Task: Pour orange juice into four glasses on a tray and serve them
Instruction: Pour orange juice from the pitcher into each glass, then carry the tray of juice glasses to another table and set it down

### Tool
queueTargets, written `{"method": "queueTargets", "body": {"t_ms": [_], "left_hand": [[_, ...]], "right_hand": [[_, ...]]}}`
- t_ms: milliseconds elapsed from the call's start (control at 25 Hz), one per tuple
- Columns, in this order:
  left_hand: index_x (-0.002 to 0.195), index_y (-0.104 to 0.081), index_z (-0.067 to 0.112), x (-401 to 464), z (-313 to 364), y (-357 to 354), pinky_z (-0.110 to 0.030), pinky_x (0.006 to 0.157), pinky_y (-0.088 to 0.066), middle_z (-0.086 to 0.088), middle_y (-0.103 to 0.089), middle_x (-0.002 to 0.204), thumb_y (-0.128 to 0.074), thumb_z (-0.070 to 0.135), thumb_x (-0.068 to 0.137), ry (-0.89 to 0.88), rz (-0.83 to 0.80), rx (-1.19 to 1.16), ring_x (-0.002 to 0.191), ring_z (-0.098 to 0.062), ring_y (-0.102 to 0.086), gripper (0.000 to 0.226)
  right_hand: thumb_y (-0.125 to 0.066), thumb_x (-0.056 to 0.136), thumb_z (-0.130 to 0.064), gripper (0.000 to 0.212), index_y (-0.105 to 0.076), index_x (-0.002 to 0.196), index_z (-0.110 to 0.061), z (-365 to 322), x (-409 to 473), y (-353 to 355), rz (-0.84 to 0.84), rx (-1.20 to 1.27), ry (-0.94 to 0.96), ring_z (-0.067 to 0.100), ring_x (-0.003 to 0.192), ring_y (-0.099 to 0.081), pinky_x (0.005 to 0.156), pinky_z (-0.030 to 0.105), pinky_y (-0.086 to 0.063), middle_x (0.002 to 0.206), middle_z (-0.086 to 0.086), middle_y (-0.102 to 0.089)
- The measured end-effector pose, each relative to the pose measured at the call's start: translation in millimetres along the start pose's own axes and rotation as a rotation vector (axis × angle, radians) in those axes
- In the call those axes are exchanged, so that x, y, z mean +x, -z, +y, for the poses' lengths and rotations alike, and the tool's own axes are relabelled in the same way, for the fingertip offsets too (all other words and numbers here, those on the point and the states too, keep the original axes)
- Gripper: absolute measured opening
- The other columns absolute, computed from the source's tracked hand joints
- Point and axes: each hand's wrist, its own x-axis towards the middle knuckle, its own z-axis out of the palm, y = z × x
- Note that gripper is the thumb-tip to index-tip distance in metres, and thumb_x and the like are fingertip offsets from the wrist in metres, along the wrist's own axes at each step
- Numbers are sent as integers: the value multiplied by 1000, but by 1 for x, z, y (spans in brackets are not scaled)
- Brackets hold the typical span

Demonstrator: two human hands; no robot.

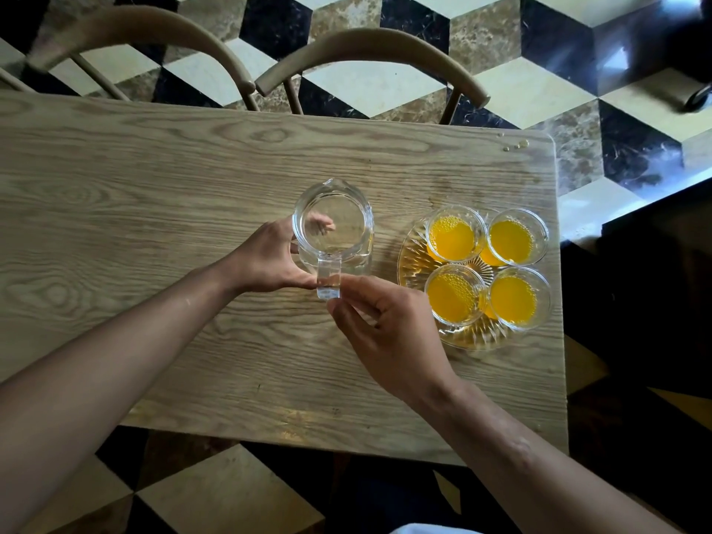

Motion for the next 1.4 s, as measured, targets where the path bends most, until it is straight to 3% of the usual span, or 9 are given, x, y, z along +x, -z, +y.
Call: {"method": "queueTargets", "body": {"t_ms": [160,320,560,680,880,1000,1080,1280,1400], "left_hand": [[138,-59,32,-1,0,0,-56,111,-54,4,-68,140,-92,66,56,24,-21,-39,133,-16,-64,94],[147,-57,24,0,-8,-1,-55,115,-51,3,-65,148,-94,56,58,45,-52,-59,140,-14,-60,102],[166,-30,27,-4,-10,4,-38,120,-45,7,-52,162,-104,45,56,96,-134,-93,149,-6,-49,134],[154,-37,44,-19,-6,15,-24,109,-48,39,-56,144,-105,14,61,143,-73,-80,135,15,-51,119],[141,-35,60,-60,35,41,-40,115,-50,22,-53,145,-103,13,66,193,105,-131,134,16,-50,112],[138,-46,51,-81,73,44,-32,108,-52,1,-57,153,-85,39,62,168,258,-207,145,-8,-52,87],[131,-53,46,-94,99,40,-21,99,-56,-4,-60,149,-79,43,62,163,383,-266,143,-11,-56,74],[116,-64,36,-112,160,0,-19,95,-57,-12,-67,136,-74,29,82,73,655,-282,127,-12,-65,37],[114,-64,33,-114,193,-43,-20,96,-56,-16,-69,126,-69,12,91,33,716,-291,114,-9,-69,31]], "right_hand": [[-70,92,-10,25,-76,116,-12,-2,-1,-2,7,11,-18,3,97,-73,84,29,-60,104,-4,-79],[-70,92,-14,27,-75,118,-14,-2,-2,-2,2,2,-27,1,100,-72,82,30,-60,110,-5,-78],[-72,92,-19,34,-71,124,-10,3,-5,4,-22,-26,-31,6,108,-71,91,32,-60,118,1,-76],[-72,90,-16,35,-70,125,-11,0,-9,20,-5,-46,-25,5,109,-71,94,28,-58,118,1,-76],[-69,91,-16,32,-70,122,-9,-6,-19,60,33,-90,23,8,102,-73,90,23,-58,114,2,-76],[-69,92,-13,30,-70,122,-7,-4,-27,92,59,-67,12,4,103,-70,89,9,-52,113,1,-75],[-68,94,-11,27,-70,121,-8,-1,-33,117,78,-33,-24,5,100,-71,88,11,-53,112,1,-75],[-66,96,-13,23,-71,119,-9,15,-50,180,167,-10,-59,1,94,-72,81,11,-54,108,-3,-75],[-66,96,-13,22,-71,117,-12,31,-61,212,199,-42,-73,-2,92,-71,79,9,-53,107,-4,-75]]}}
